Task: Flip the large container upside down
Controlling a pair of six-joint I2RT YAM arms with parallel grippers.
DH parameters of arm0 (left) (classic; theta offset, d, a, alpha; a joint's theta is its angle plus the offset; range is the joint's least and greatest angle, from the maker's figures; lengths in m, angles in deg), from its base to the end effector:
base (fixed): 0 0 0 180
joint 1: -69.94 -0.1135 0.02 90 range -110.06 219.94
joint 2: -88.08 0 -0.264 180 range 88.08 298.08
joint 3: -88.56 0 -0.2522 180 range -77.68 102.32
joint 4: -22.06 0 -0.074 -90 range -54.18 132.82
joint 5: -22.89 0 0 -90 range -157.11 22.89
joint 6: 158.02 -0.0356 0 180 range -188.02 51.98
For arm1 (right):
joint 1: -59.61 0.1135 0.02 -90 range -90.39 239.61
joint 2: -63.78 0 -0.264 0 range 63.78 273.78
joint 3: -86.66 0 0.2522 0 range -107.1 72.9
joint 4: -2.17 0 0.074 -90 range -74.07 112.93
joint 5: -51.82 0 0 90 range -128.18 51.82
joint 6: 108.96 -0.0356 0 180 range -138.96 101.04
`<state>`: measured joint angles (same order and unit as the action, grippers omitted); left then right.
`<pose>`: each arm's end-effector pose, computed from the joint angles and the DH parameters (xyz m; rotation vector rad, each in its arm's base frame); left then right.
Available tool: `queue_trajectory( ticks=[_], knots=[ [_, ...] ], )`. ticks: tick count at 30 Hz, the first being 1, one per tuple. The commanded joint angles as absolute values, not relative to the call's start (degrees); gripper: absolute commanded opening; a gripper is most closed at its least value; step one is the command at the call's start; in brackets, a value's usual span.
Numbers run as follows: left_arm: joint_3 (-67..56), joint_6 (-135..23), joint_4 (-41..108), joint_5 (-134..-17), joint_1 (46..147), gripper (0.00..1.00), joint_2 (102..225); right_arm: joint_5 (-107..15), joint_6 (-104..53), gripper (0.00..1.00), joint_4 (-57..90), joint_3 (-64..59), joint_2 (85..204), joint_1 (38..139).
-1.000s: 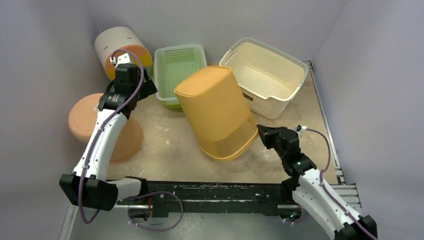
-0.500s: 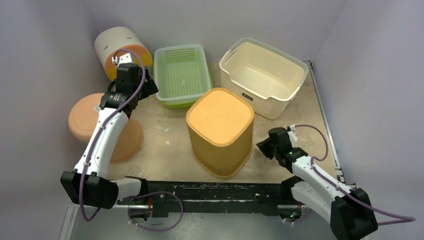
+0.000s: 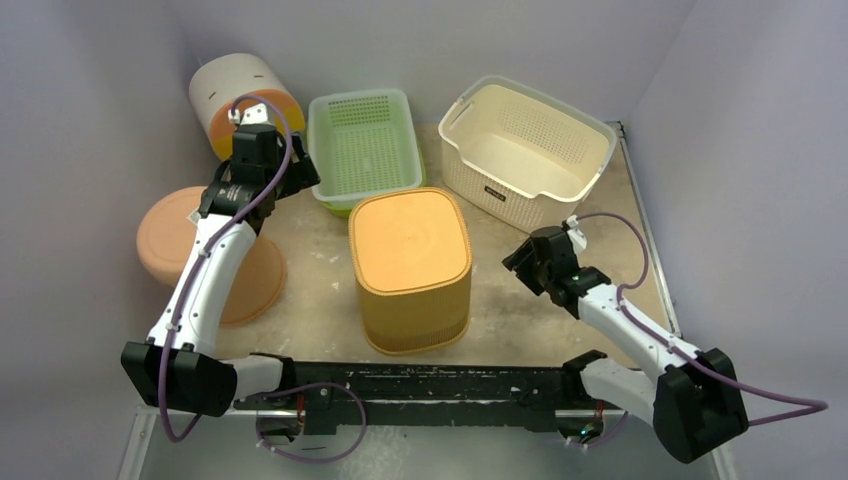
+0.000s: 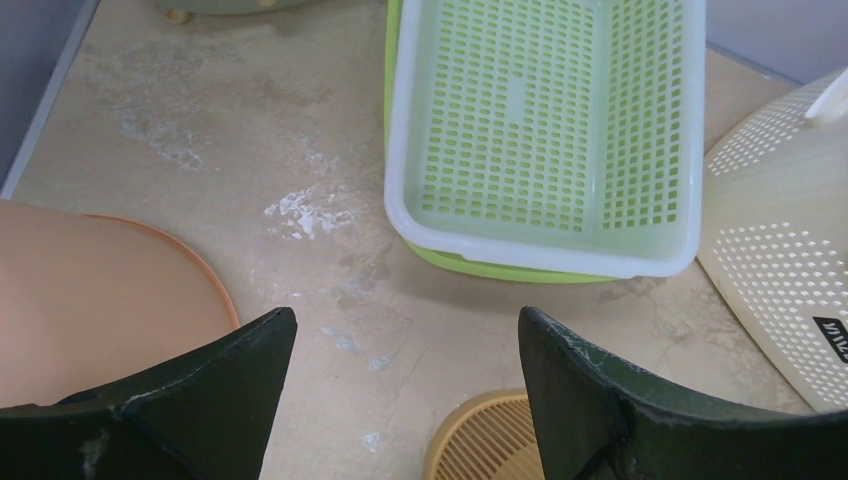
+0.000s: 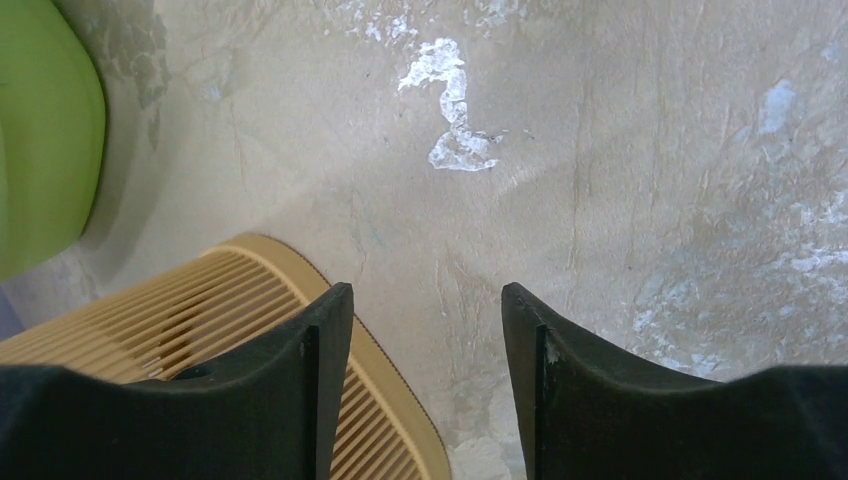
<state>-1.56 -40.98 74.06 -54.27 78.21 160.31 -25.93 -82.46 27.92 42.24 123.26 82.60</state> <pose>0.2678 -0.0309 0.3800 -0.4770 2.1021 -0.1137 0.1979 0.0758 0.2043 0.9108 2.1388 0.5466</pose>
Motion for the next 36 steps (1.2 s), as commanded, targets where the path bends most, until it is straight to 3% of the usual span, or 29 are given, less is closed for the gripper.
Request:
queue_trajectory(
  ticks=[1, 8, 18, 29, 36],
  knots=[
    [1.9, -42.7, 70.9, -58.2, 78.1, 0.79, 160.0, -27.1, -78.0, 0.6, 30.5, 38.1, 124.8, 83.4],
    [4.2, -42.6, 71.6, -59.9, 78.0, 0.79, 160.6, -26.5, -76.9, 0.84, 37.8, 33.7, 126.6, 89.2],
    [12.7, -42.7, 71.5, -63.9, 79.3, 0.79, 163.7, -23.7, -89.5, 0.86, 49.7, 27.9, 134.0, 111.3],
    [18.9, -44.4, 72.2, -63.6, 85.0, 0.79, 164.0, -24.8, -90.0, 0.86, 55.2, 27.4, 130.5, 115.9],
    [21.2, -42.4, 72.0, -65.4, 87.3, 0.8, 162.3, -28.1, -85.1, 0.86, 42.0, 20.4, 145.3, 119.0]
  ],
)
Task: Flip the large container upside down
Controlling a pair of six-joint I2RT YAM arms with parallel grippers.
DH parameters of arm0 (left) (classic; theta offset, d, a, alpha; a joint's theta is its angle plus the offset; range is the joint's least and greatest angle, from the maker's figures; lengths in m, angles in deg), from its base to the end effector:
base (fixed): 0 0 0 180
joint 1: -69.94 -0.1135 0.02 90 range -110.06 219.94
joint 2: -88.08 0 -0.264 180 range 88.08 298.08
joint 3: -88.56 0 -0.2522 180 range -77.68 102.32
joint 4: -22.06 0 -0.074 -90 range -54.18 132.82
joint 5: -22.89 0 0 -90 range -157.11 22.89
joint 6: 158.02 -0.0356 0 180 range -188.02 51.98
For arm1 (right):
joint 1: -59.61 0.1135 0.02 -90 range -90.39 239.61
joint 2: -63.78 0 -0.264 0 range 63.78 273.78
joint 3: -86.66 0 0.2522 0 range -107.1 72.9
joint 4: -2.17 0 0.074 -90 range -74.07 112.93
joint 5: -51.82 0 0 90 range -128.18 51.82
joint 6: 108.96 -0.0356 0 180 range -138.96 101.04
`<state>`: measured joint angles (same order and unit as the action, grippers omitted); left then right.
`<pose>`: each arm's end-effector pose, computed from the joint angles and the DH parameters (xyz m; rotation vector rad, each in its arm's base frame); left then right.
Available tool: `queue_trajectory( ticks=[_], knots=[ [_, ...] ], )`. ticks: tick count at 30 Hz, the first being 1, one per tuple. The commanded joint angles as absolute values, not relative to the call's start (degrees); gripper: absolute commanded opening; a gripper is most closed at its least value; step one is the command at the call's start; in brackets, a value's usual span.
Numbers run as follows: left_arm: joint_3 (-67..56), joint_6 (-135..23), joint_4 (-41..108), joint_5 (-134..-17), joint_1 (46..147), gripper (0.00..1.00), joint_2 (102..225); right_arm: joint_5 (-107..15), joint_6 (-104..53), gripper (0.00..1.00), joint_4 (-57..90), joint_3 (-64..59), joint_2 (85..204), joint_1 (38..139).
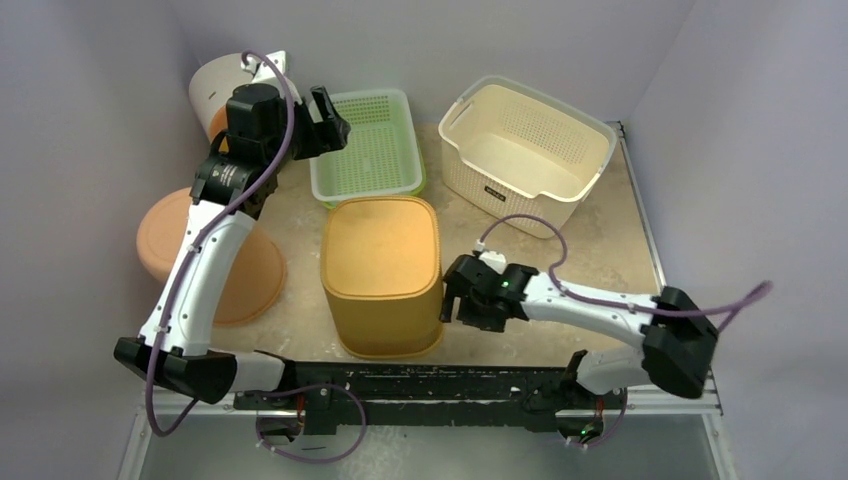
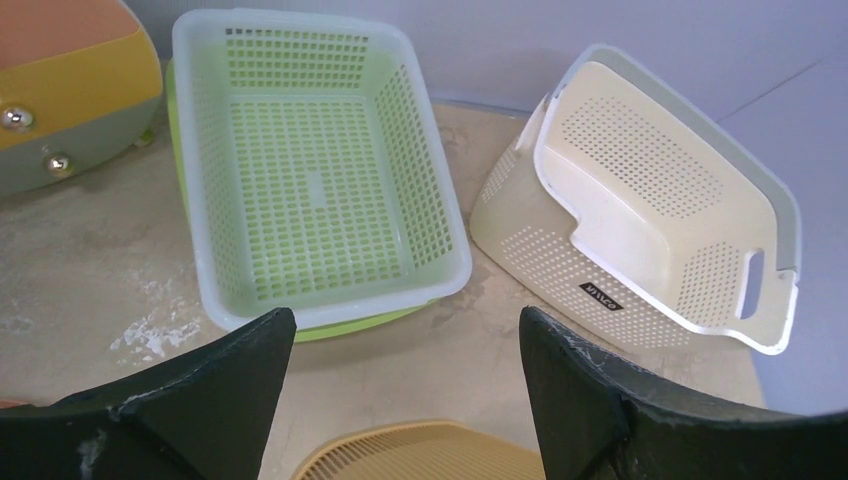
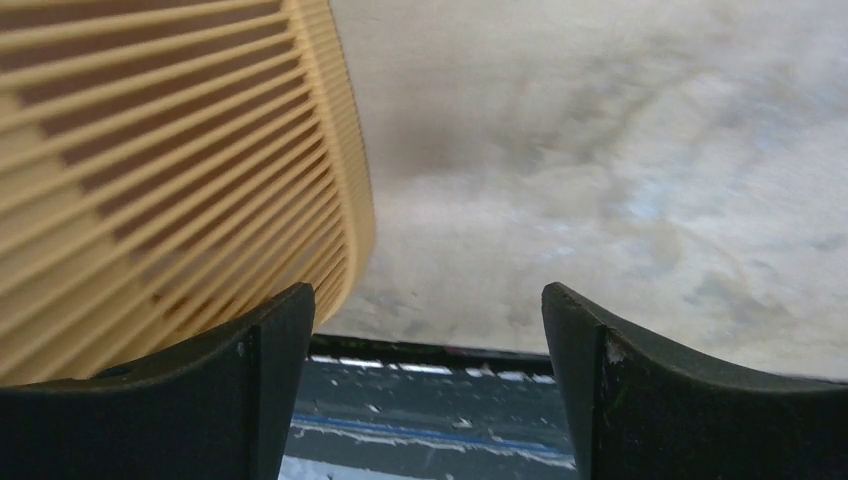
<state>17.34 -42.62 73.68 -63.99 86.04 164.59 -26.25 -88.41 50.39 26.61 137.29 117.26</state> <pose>0.2648 -0.0744 0.4686 -0.1938 1.9225 -0.4359 0.1357 0.2005 0.2121 0.3481 2.6762 0.4838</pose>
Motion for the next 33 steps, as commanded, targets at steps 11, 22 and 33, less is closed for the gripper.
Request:
queue_trajectory(
  ticks=[11, 22, 33],
  knots=[
    [23.7, -43.7, 77.4, -64.5, 88.5, 0.8, 158.8, -30.6, -81.9, 0.88, 31.3, -0.7, 169.9, 119.1],
    [18.5, -42.6, 78.4, -62.4, 88.4, 0.8, 155.2, -13.1, -80.0, 1.0, 50.1, -7.1, 164.3, 117.6],
    [17.3, -40.4, 77.1, -62.5, 88.4, 0.8, 156.8, -11.0, -49.1, 0.93, 56.6, -26.6, 160.0, 100.4]
  ],
)
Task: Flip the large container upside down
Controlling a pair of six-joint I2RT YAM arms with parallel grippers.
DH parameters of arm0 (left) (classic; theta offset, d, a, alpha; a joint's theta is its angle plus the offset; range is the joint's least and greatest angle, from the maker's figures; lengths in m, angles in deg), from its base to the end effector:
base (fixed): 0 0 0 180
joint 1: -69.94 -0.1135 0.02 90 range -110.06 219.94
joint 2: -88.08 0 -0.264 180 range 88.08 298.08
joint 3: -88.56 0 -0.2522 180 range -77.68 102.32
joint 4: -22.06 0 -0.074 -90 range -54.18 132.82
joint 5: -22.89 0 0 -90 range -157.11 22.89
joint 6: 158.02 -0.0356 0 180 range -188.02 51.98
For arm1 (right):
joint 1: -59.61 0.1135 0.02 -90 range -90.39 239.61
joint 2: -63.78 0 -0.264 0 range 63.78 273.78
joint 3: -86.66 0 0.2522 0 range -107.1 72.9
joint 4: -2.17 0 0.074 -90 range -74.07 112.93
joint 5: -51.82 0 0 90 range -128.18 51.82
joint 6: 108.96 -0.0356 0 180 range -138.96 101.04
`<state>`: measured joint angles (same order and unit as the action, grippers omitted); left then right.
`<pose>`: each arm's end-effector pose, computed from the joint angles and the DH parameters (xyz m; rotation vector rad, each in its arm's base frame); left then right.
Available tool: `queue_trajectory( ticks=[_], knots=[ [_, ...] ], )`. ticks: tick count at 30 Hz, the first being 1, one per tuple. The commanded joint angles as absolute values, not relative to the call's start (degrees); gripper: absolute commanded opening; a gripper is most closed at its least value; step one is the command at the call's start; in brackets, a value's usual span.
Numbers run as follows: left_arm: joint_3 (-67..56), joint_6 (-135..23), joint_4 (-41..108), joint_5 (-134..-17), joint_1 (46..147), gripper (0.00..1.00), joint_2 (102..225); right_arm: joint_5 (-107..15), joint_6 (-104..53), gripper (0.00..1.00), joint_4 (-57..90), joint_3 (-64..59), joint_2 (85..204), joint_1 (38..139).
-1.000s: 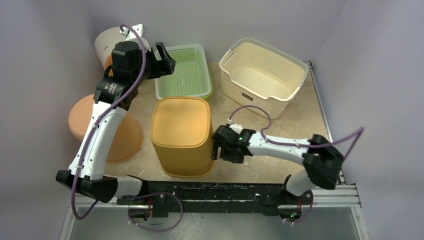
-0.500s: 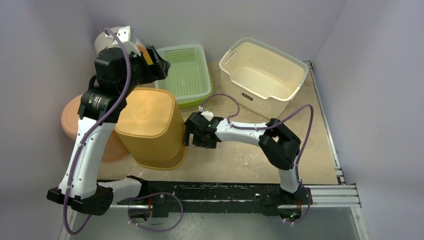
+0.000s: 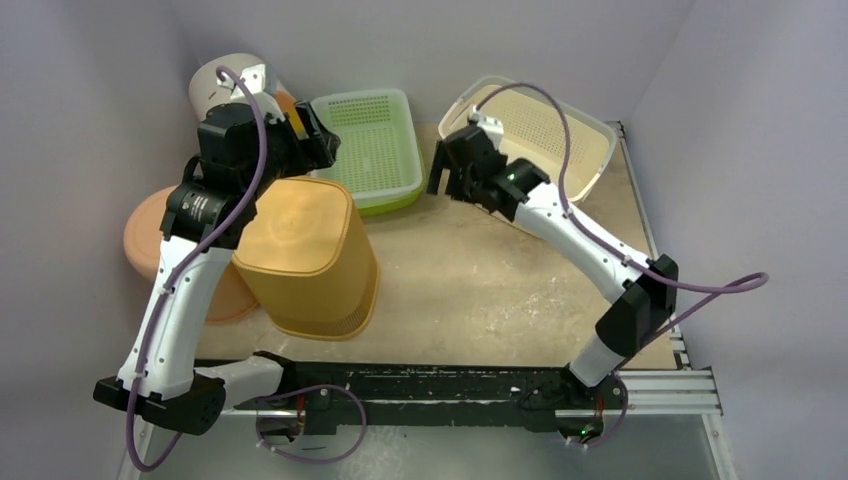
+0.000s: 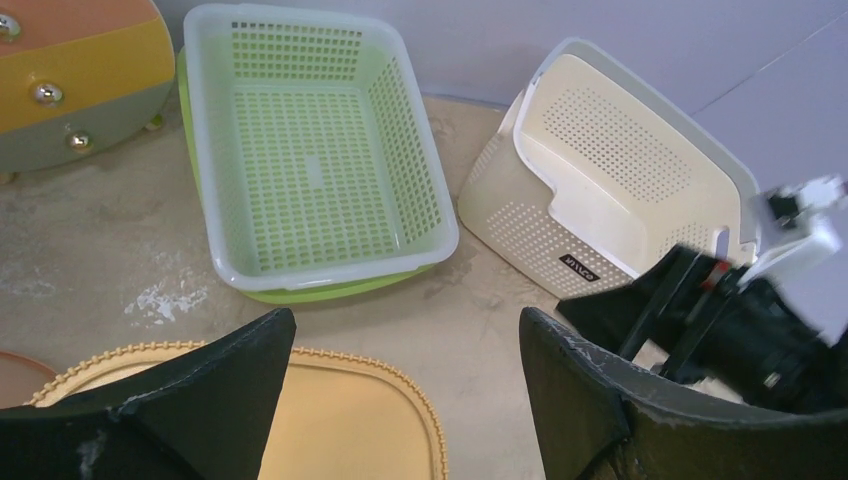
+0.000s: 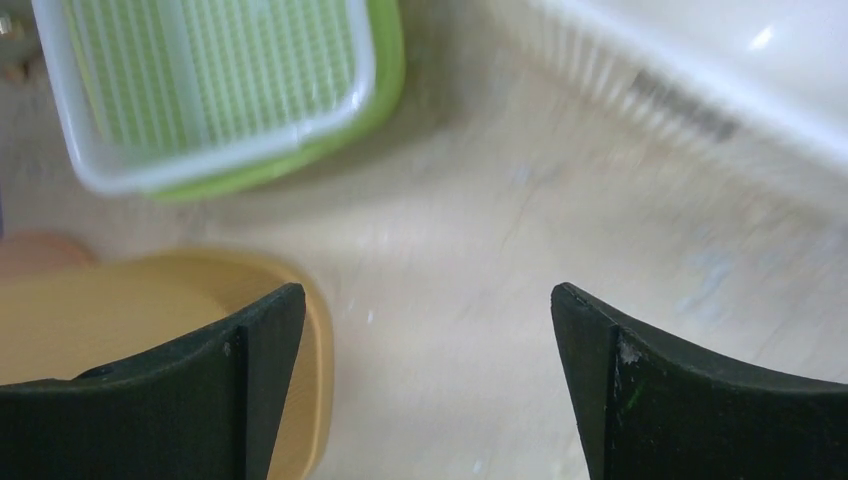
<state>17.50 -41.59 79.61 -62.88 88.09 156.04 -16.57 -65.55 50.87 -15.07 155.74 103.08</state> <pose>0.2063 -0.0649 0.4924 -0.1879 1.8764 -0.4688 0.2709 0.2388 0.3528 0.2631 2.2163 0.4514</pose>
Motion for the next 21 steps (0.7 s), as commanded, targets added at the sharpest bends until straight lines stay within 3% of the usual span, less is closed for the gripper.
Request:
queue_trajectory(
  ticks=[1, 7, 11, 16, 21],
  knots=[
    [17.8, -40.7, 77.3, -62.4, 88.4, 0.8, 157.5, -9.6, -46.4, 0.93, 58.1, -30.6, 162.3, 100.0],
    [23.1, -42.4, 79.7, -60.5, 88.4, 0.8, 161.4, -12.6, -36.2, 0.89, 55.5, -46.5, 173.6, 93.5],
    [23.3, -42.8, 80.6, -58.5, 88.4, 0.8, 162.4, -18.1, -34.9, 0.76, 51.6, -50.9, 179.1, 88.7],
    [20.5, -42.2, 80.2, -58.8, 88.4, 0.8, 162.7, -21.7, -31.4, 0.74, 48.6, -57.2, 185.2, 85.4],
    [18.6, -42.3, 80.5, -57.2, 88.4, 0.8, 163.8, -28.5, -29.0, 0.71, 45.2, -55.7, 186.2, 82.8]
  ],
)
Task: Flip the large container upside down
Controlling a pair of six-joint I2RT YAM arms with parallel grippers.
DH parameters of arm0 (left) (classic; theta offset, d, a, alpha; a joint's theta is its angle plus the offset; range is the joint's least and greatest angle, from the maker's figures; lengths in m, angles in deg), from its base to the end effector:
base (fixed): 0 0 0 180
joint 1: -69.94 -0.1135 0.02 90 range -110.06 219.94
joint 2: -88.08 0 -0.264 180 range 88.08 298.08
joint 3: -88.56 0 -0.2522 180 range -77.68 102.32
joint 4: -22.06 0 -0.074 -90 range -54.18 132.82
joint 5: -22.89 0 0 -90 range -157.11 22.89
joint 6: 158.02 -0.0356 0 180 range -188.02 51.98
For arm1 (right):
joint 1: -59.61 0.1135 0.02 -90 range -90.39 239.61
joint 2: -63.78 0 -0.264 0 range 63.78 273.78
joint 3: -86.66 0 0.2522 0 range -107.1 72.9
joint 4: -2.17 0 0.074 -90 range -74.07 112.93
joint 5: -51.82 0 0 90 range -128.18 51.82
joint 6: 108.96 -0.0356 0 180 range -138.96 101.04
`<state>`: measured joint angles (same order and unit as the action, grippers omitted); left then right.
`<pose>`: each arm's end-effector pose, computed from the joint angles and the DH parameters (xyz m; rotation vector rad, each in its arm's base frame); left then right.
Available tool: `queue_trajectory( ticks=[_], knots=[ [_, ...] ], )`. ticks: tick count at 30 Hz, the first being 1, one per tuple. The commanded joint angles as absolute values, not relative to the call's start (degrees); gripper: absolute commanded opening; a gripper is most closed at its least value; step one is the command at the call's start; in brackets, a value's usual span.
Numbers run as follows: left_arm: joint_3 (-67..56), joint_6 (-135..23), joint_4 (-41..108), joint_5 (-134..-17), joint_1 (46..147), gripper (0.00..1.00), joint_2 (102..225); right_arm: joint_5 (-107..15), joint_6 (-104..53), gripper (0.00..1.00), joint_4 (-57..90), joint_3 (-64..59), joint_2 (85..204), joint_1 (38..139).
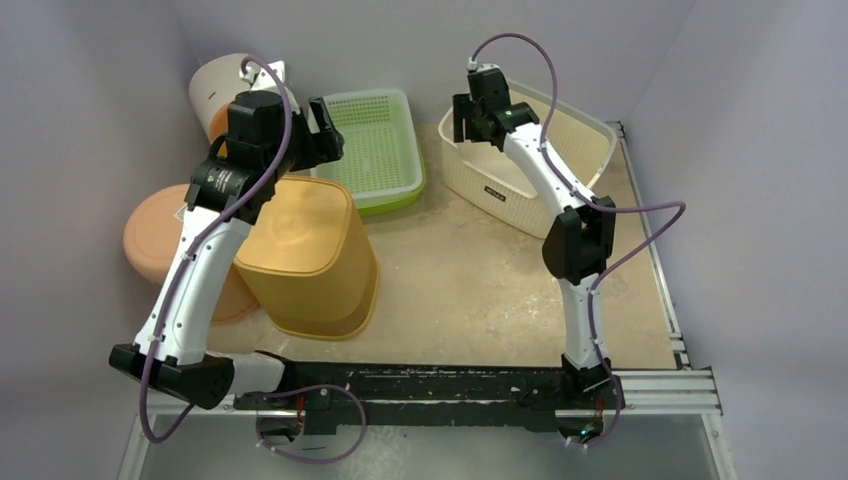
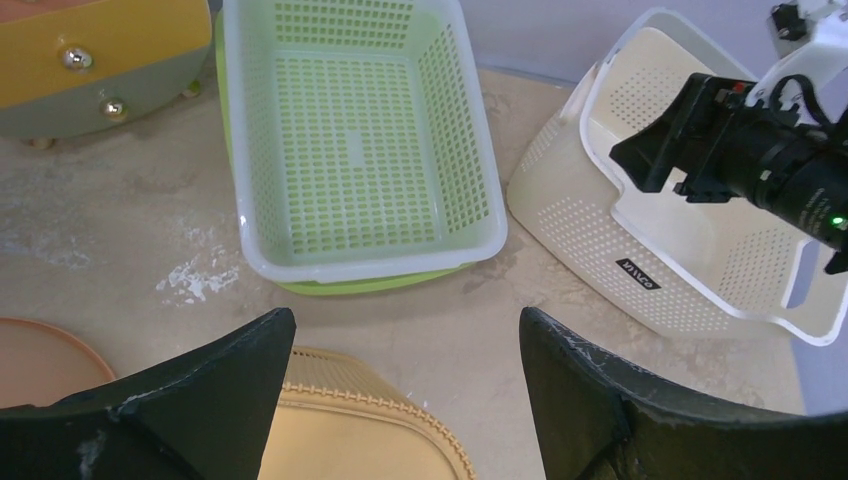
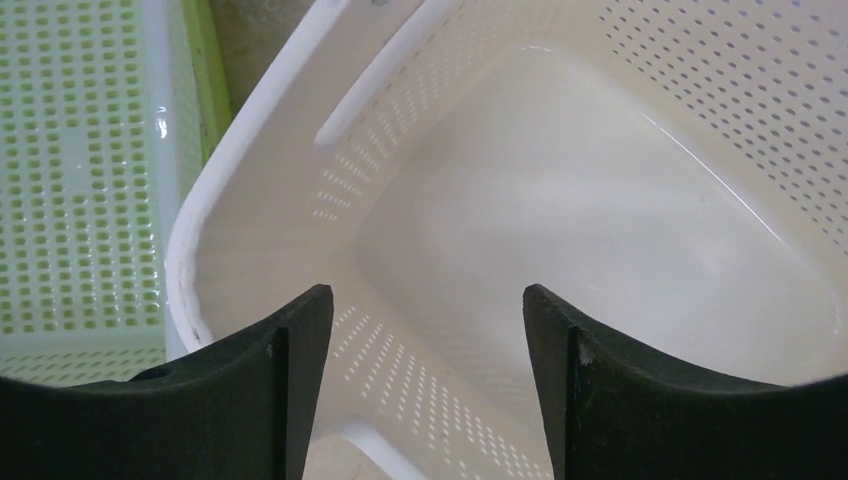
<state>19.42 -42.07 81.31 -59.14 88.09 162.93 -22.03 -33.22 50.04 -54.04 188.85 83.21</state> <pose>0.2442 -0.0749 0.4735 -0.2263 1.9774 -0.3634 0.4677 0.1935 0.3398 -0.0072 2.1102 0.0941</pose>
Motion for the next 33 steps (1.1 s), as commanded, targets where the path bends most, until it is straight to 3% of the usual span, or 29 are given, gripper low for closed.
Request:
queue_trajectory(
  ticks=[1, 12, 18, 26, 33],
  knots=[
    [18.5, -42.5, 80.6, -56.9, 88.4, 0.8, 164.0, -29.1, -28.2, 0.69, 44.6, -54.3, 185.4, 82.7],
    [17.7, -42.8, 78.7, -57.2, 88.6, 0.8, 166.0, -28.3, -21.5, 0.66, 36.6, -30.3, 166.2, 78.9],
    [16.7, -42.8, 77.7, -57.5, 88.5, 0.8, 166.3, -34.8, -16.1, 0.7, 36.4, -23.3, 163.7, 77.8],
    [15.9, -42.8, 77.9, -56.8, 88.5, 0.8, 165.5, -46.2, -13.2, 0.66, 34.5, -19.1, 164.4, 76.7],
    [15.5, -43.1, 78.5, -56.3, 88.6, 0.8, 165.2, -47.5, -11.7, 0.66, 34.5, -16.2, 165.7, 76.5]
  ],
)
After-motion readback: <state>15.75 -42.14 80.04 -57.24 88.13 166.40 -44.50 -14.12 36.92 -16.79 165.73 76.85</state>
